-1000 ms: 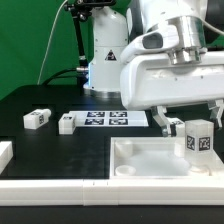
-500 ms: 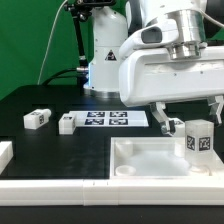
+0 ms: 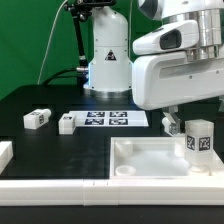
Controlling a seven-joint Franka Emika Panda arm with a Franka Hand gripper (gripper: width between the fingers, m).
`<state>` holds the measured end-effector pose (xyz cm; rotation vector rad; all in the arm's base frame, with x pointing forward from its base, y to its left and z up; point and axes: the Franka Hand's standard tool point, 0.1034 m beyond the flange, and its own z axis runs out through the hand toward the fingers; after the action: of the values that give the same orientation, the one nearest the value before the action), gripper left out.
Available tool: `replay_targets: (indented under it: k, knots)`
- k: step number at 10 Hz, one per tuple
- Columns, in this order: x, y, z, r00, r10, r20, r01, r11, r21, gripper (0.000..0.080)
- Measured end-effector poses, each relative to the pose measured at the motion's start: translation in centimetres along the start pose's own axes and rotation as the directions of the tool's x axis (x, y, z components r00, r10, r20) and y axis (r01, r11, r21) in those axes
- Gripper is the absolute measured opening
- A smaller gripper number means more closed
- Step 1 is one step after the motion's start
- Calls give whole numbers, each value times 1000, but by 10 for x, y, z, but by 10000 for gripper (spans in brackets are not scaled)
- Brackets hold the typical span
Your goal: Assemble one leg
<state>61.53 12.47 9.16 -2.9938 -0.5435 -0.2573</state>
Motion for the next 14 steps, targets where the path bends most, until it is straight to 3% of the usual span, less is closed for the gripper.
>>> replay_targets:
  k: [4, 8, 10, 11, 12, 14]
  knots:
    - [9, 8, -1, 991, 118, -62, -120, 993, -14, 649]
    - [9, 12, 2, 991, 115, -66, -117, 993, -16, 649]
    - [7, 11, 5, 992, 109, -62, -110, 994, -15, 427]
    - [7, 11, 5, 992, 109, -62, -110, 994, -15, 427]
    - [7, 11, 5, 992, 110, -62, -111, 994, -16, 291]
    - [7, 11, 5, 990, 130, -62, -131, 991, -14, 291]
